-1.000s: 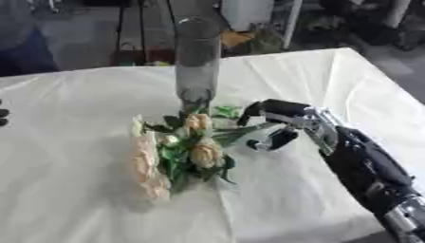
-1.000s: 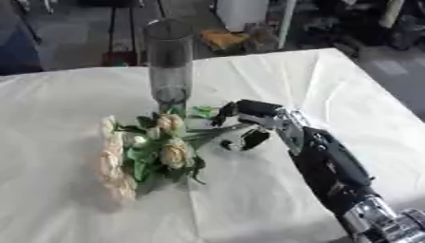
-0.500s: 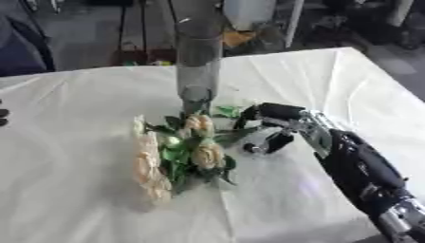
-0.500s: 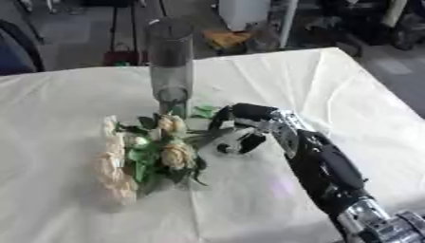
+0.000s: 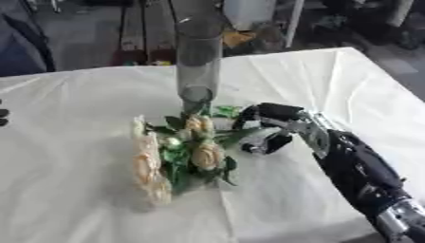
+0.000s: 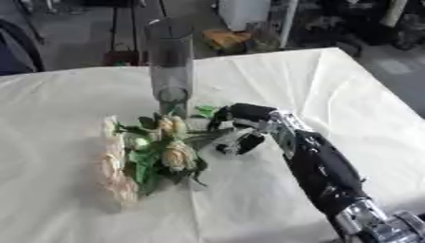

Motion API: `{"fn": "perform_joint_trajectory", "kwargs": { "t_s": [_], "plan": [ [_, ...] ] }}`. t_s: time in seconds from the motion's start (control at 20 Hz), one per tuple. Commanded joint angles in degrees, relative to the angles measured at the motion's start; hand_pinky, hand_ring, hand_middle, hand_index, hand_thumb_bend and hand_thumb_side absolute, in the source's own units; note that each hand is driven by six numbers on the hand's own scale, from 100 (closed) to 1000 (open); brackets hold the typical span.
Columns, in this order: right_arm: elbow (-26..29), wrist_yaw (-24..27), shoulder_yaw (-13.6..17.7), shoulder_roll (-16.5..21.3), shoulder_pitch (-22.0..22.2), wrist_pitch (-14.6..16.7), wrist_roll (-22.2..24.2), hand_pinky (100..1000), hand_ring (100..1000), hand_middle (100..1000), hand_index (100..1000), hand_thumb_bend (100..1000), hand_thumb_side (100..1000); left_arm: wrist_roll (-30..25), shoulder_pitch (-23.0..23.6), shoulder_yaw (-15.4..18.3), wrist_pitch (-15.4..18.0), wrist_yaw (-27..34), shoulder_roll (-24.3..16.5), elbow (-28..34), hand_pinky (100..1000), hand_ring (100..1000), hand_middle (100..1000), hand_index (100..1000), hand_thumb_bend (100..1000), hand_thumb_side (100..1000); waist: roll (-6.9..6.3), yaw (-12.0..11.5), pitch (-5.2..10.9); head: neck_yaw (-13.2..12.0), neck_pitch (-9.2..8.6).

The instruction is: Arrange flowers into the vase.

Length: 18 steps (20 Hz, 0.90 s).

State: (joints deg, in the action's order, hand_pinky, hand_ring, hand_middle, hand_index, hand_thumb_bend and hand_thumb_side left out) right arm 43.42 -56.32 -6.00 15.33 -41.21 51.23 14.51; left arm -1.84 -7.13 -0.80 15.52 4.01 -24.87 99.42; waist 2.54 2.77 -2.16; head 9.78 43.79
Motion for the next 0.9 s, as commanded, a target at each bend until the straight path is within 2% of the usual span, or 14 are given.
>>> {"fn": "perform_joint_trajectory", "kwargs": {
  "t_s": [0.05,0.65,0.9],
  "plan": [
    [0.7,-0.9,0.4,0.6,-1.2,0.7,0.2,746,698,598,773,333,298,-0.1,-0.7,0.3,0.0,0.2,-0.8,1.0,763,749,742,791,723,961,-0.22,-0.1,0.38,0.2,0.12],
    [-0.6,-5.0,1.0,0.3,-1.0,0.7,-1.3,687,641,568,752,321,307,0.0,-0.7,0.3,0.0,0.2,-0.7,1.1,763,748,742,791,722,961,-0.40,0.0,0.34,0.2,0.05],
    [-0.8,-6.4,1.1,0.5,-0.8,0.7,-2.1,636,595,525,727,312,311,0.0,-0.6,0.3,0.0,0.2,-0.7,1.1,763,748,742,791,722,961,-0.45,0.0,0.33,0.2,0.05]
  ]
}}
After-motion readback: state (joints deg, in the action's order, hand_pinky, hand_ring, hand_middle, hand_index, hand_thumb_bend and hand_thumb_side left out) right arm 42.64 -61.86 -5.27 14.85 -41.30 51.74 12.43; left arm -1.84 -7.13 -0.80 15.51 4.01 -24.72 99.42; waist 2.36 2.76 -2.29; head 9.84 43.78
